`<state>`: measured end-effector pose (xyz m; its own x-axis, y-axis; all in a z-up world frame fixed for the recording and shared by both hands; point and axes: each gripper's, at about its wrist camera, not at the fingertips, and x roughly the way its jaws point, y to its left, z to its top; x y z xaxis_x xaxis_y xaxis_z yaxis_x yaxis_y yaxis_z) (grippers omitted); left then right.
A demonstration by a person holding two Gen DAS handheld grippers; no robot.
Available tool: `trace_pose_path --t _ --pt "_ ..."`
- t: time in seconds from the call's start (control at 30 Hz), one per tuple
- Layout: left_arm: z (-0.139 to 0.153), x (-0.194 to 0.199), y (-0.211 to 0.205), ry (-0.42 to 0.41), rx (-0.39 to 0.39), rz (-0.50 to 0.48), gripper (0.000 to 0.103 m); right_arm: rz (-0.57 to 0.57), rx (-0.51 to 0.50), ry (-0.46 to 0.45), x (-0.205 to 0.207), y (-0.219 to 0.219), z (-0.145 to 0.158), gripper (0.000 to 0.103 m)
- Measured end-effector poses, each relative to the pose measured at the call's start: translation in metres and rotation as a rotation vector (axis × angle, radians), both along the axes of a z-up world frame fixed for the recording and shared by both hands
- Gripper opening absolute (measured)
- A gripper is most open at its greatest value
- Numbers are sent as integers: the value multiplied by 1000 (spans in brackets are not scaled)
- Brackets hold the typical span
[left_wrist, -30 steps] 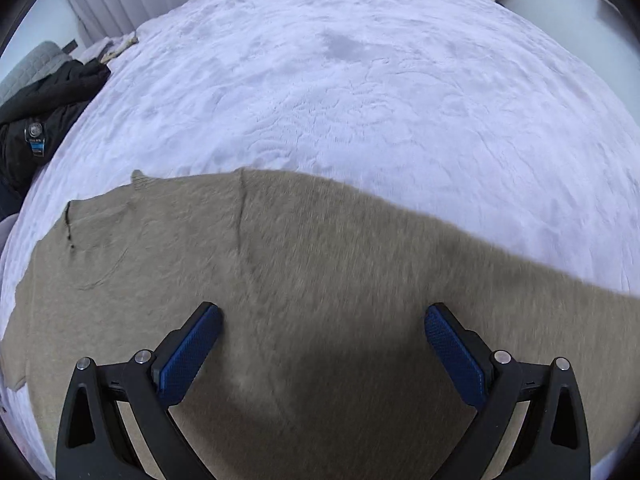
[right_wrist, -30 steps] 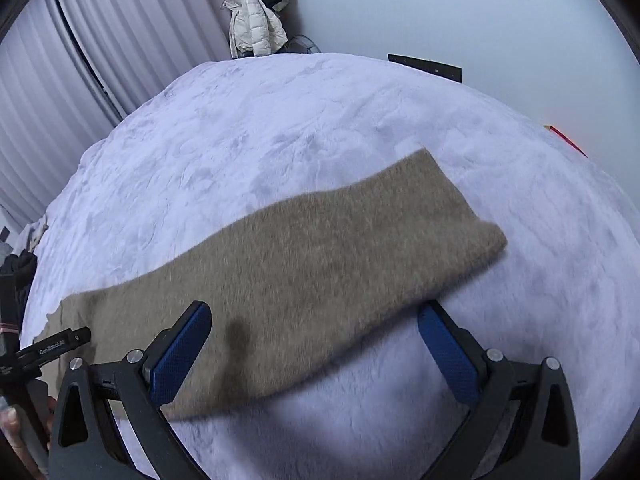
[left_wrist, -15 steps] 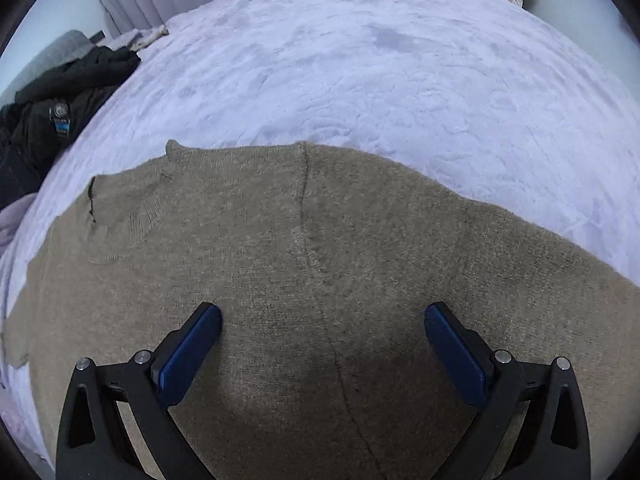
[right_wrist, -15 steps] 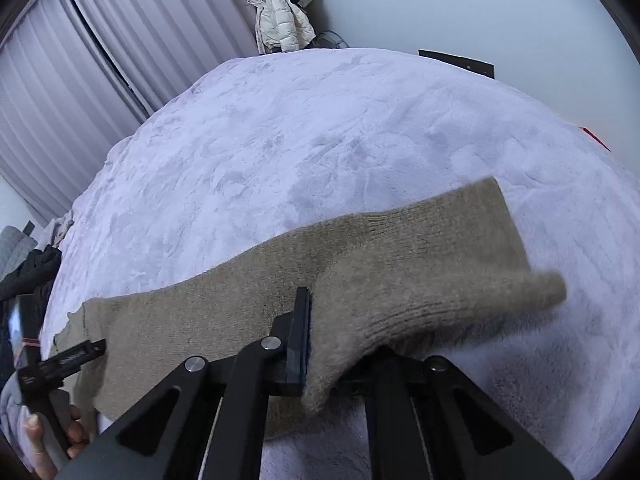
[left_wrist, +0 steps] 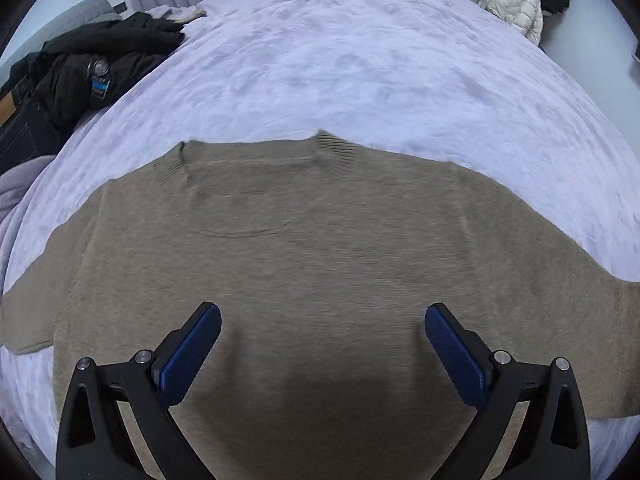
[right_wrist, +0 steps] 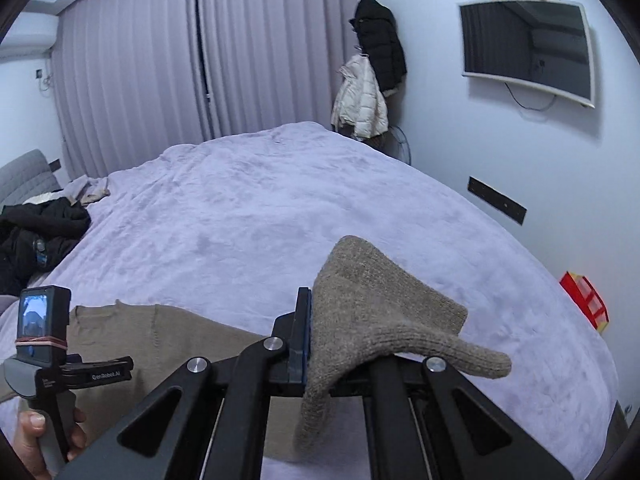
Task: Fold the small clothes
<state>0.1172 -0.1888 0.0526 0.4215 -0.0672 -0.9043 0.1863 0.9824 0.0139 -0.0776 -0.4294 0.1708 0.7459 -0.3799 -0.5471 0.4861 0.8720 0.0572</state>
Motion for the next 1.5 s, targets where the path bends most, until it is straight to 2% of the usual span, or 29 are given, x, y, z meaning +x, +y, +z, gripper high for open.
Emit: trace_pose_path --t 0.1,0.2,0.33,0.47,0.67,0.83,0.9,0.97,1.0,1.03,1.17,1.2,1.4,1.5 --pt "4 9 54 -4 -44 66 102 77 -56 10 31 63 13 5" --pt "8 19 107 -7 -62 117 102 147 -89 37 64 124 10 5" --pt "14 20 182 -39 -72 188 102 239 -122 90 107 209 -12 5" --pt "4 21 249 -18 -64 268 102 308 -148 152 145 277 -41 5" --pt "-17 15 305 14 -97 344 102 366 -128 261 176 343 -89 5" --pt "-20 9 318 15 -150 363 102 411 -93 332 187 360 -114 5" --pt "-15 6 323 3 -164 377 102 452 -81 331 189 367 -116 12" --pt "-9 3 331 -12 -179 405 102 520 -23 337 186 370 -115 31" --pt "-7 2 336 -15 -187 421 102 545 13 323 184 370 -112 54" --pt "-6 1 340 -16 -190 433 102 555 50 297 180 366 -107 69" --pt "0 1 334 -20 -154 434 102 612 249 214 163 336 -84 71" --pt "2 -1 326 -21 -153 421 102 612 273 197 157 325 -78 71" --pt "21 -7 269 -63 -178 317 102 614 240 153 126 261 -58 71" --pt "24 -9 244 -38 -207 263 102 597 240 148 121 241 -58 71"
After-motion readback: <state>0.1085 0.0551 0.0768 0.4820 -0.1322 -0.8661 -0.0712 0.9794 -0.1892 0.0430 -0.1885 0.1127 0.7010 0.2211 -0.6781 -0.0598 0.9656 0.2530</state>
